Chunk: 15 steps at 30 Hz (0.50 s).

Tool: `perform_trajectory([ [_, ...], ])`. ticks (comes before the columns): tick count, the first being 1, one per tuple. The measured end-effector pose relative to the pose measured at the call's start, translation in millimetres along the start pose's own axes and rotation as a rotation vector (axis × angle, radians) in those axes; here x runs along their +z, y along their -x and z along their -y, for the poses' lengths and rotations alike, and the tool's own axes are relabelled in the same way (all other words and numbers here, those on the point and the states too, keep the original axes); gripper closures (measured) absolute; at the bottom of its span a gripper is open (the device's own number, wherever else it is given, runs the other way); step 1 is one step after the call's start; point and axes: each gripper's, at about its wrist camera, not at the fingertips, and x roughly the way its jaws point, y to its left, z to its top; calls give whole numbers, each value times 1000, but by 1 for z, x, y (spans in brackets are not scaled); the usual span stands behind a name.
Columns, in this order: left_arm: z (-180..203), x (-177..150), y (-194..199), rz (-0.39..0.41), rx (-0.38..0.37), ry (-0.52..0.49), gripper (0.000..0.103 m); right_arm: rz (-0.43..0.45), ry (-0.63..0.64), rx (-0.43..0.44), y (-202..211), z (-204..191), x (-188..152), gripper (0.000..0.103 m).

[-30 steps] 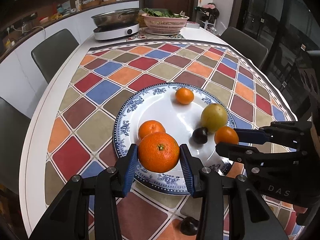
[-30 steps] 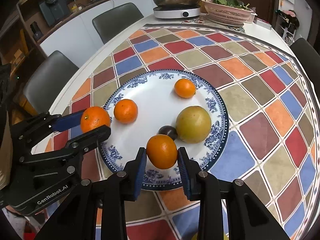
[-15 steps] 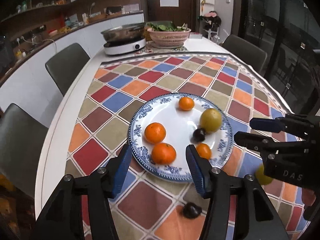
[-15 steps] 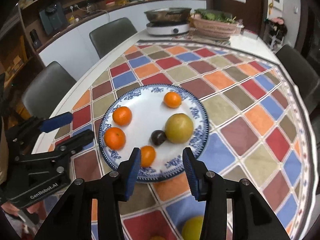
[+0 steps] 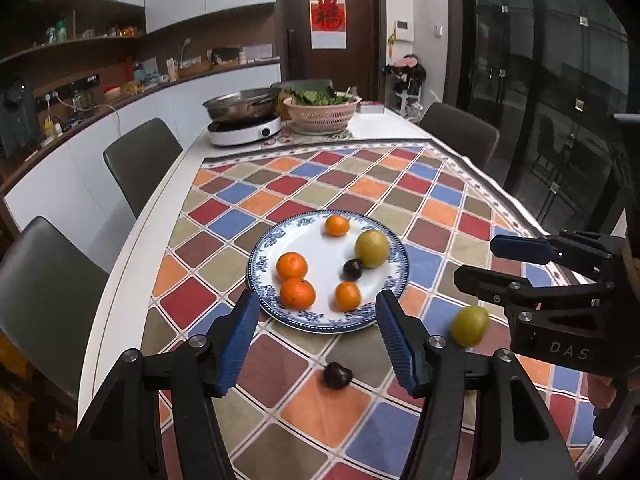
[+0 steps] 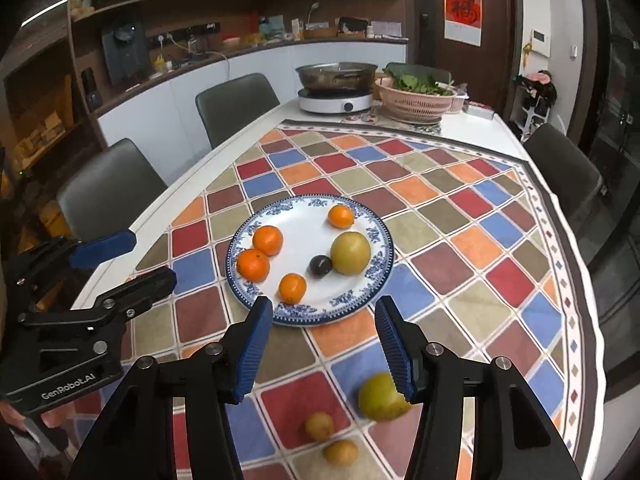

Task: Organize fruits
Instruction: 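Withdraw both open tools from the plate toward the remaining loose fruit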

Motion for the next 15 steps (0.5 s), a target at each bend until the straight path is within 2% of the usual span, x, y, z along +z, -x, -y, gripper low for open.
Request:
perform_trajectory([
  [6,10,-13,20,19,9,-5,38,33,15,-32,25,-3,-17,49],
  [15,16,-50,33,-2,30,-1,35,-1,10,-42,38,-8,-47,49],
])
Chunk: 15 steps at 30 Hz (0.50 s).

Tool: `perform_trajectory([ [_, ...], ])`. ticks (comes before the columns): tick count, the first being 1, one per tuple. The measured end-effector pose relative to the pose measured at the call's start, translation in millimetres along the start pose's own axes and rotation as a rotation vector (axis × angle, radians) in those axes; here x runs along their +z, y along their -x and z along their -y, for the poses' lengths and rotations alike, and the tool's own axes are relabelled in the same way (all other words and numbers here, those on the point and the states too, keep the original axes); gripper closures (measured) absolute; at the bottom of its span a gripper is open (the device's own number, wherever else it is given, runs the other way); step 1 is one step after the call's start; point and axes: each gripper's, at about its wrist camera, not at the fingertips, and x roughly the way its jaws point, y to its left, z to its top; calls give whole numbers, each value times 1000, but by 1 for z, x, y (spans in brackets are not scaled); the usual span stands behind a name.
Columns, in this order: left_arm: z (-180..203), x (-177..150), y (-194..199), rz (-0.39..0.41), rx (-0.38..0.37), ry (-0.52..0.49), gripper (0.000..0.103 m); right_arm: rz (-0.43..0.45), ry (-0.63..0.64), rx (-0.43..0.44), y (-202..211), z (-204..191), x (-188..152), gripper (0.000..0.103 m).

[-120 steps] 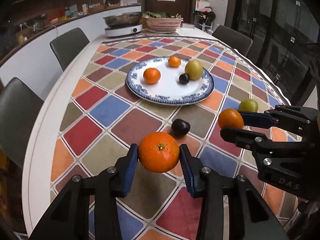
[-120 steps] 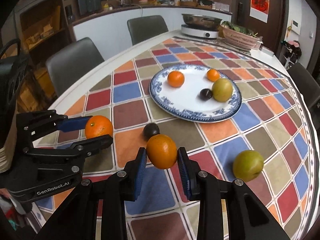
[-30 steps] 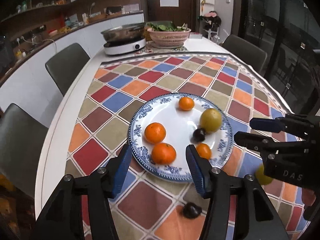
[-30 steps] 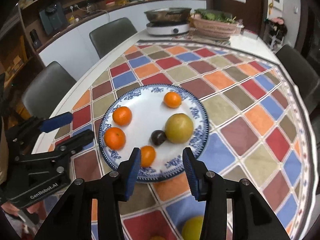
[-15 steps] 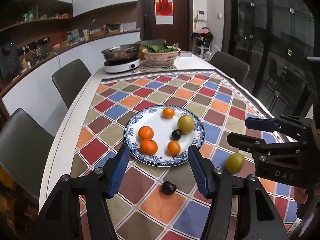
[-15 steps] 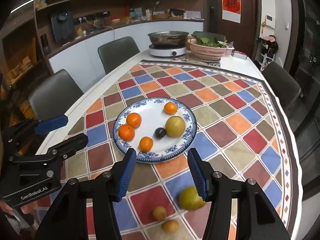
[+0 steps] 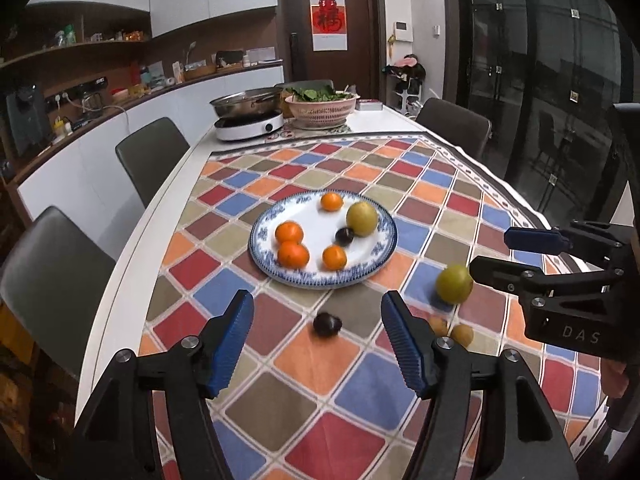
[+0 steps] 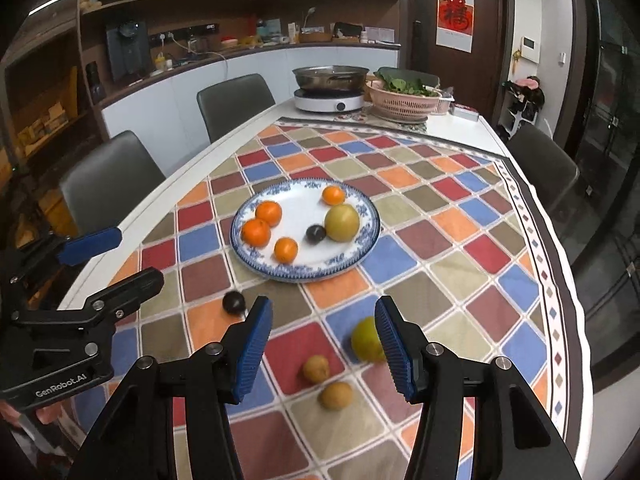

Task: Organize fruits
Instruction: 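Withdraw both open tools from the plate toward the remaining loose fruit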

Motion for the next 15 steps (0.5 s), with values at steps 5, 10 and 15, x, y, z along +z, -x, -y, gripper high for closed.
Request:
perform_trajectory([
  [5,-1,-23,-1,-40,-8,21,35,-39,-12,-2,-4,-5,-21,49],
  [10,-4,-34,-10,-86,1,5,35,-109,-15,-8,-18,-9,-36,49],
  [15,-5,-37,-24,-124,-3,-42,35,-177,2,-19,-31,-9,-40,49],
])
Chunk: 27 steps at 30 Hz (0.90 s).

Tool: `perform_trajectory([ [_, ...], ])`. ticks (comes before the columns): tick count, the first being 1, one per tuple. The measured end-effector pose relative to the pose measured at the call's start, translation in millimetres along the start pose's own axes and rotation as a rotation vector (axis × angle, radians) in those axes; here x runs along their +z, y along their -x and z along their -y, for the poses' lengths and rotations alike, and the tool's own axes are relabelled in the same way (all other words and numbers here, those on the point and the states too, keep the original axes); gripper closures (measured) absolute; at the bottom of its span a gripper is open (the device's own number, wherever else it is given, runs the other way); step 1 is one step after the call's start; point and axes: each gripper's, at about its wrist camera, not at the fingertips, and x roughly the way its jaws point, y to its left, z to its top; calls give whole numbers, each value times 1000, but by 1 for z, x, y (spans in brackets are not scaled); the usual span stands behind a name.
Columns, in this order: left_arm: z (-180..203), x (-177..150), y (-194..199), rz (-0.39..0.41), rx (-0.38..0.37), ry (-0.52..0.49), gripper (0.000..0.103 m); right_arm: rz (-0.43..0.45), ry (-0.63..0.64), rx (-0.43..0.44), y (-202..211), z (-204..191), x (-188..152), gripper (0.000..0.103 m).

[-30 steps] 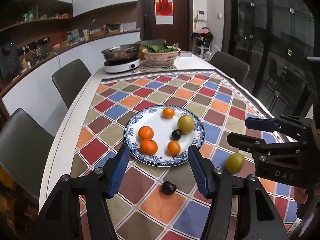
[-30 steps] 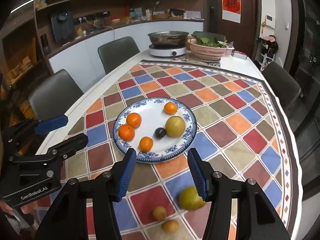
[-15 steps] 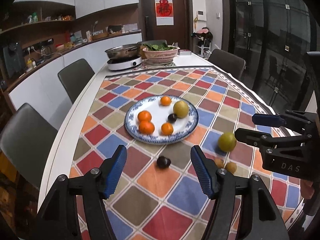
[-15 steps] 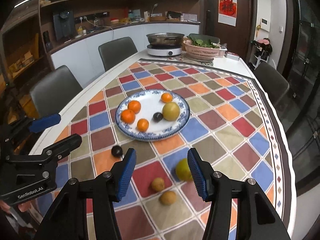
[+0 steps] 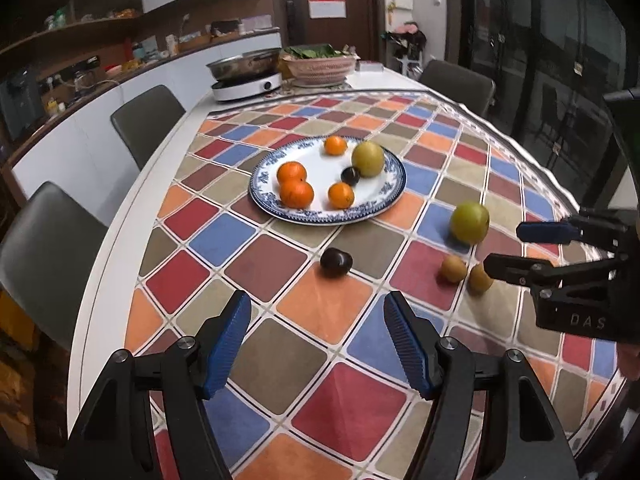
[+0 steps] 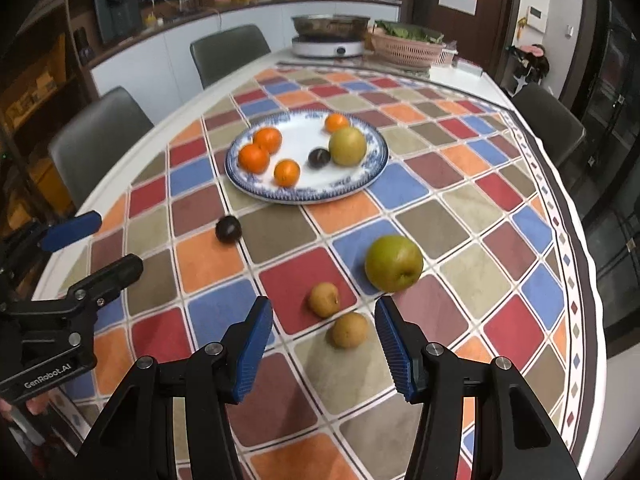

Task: Organize fruits
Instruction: 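Withdraw both open tools from the plate toward the remaining loose fruit, then grasp the dark plum with left tool while right tool grasps a brown kiwi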

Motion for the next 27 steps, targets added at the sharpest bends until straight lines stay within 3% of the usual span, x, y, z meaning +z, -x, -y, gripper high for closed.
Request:
perform_trajectory([
  [9,-2,14,-39,-87,-29,-76,35,-135,46,5,-33,-1,8,49],
  [23,0,26,-85,-148,-37,-123,35,-206,51,2,-63,4,8,50],
  [27,-2,31,-97,-159,-55,-105,35,-224,42,13,-71,6,11,56],
])
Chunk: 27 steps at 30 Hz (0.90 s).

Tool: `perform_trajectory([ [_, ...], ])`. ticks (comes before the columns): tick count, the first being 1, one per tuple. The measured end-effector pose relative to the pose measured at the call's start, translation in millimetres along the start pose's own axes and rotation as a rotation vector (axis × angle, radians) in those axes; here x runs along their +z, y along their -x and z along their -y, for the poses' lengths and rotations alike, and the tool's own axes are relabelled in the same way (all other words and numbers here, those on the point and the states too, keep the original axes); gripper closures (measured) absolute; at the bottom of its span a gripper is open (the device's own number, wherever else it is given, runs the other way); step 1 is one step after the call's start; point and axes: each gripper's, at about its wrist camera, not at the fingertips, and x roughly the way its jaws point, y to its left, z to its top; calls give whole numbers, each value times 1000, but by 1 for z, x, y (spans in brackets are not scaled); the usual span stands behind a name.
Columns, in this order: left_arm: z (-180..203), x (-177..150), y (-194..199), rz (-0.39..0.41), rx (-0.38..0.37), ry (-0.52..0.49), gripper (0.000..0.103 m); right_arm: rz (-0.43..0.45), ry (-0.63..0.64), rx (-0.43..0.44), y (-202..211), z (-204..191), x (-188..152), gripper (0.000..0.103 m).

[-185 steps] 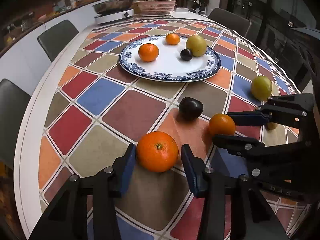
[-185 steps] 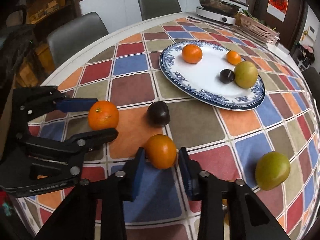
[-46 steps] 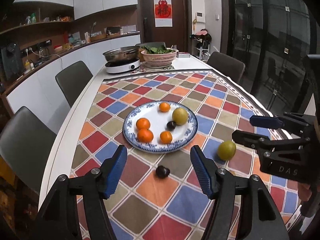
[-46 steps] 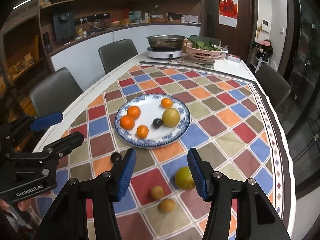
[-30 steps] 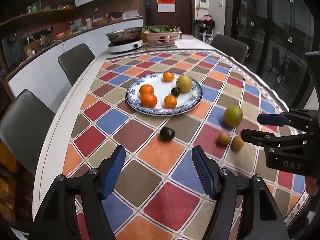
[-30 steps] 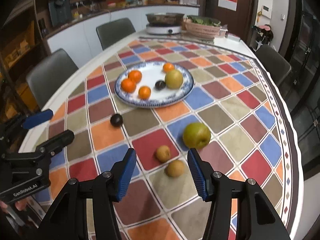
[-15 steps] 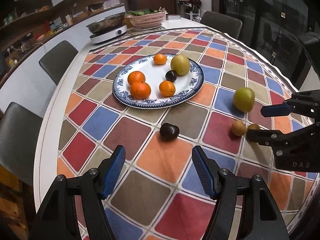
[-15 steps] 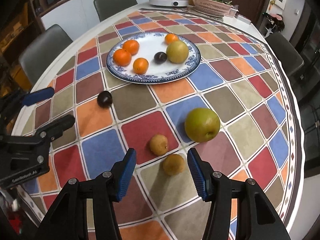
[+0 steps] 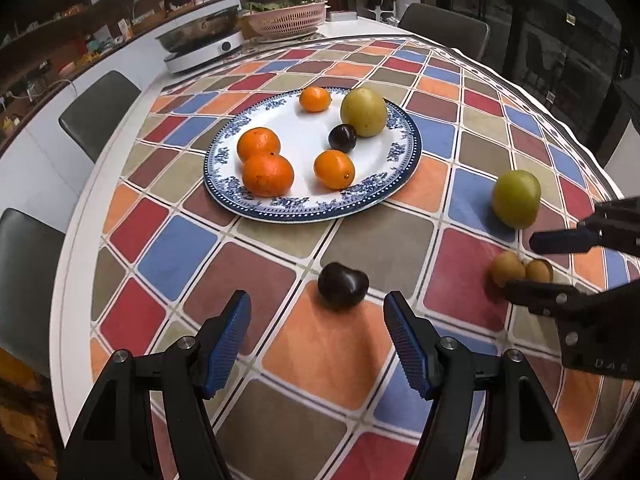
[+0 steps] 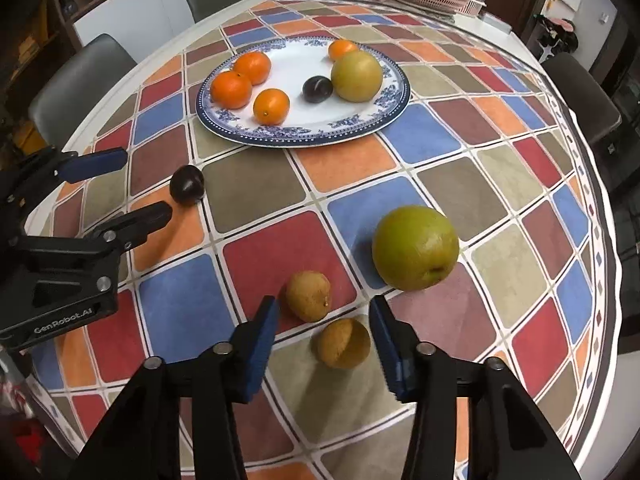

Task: Organize fruits
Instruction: 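Grasp the dark plum with left tool while right tool grasps a brown kiwi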

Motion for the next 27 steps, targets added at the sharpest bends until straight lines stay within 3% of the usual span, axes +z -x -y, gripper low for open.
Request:
perform_trajectory([
  [5,1,8,-14,-17,-7,7,36,-12,-5,11,-6,1,3,61],
  [7,1,10,-19,-27,-7,12,43,-16,-11,25,-8,2,4,61],
  [11,1,13,-26,-40,-20,27,50,-12,-11,39,-9,2,6,71],
  [18,6,16,-31,-54,-15,18,72,-12,-47,84,-12,7,8,76],
  [27,5,12,-16,-21,-2,28,73,9,-75,113,-8,10,9,76],
])
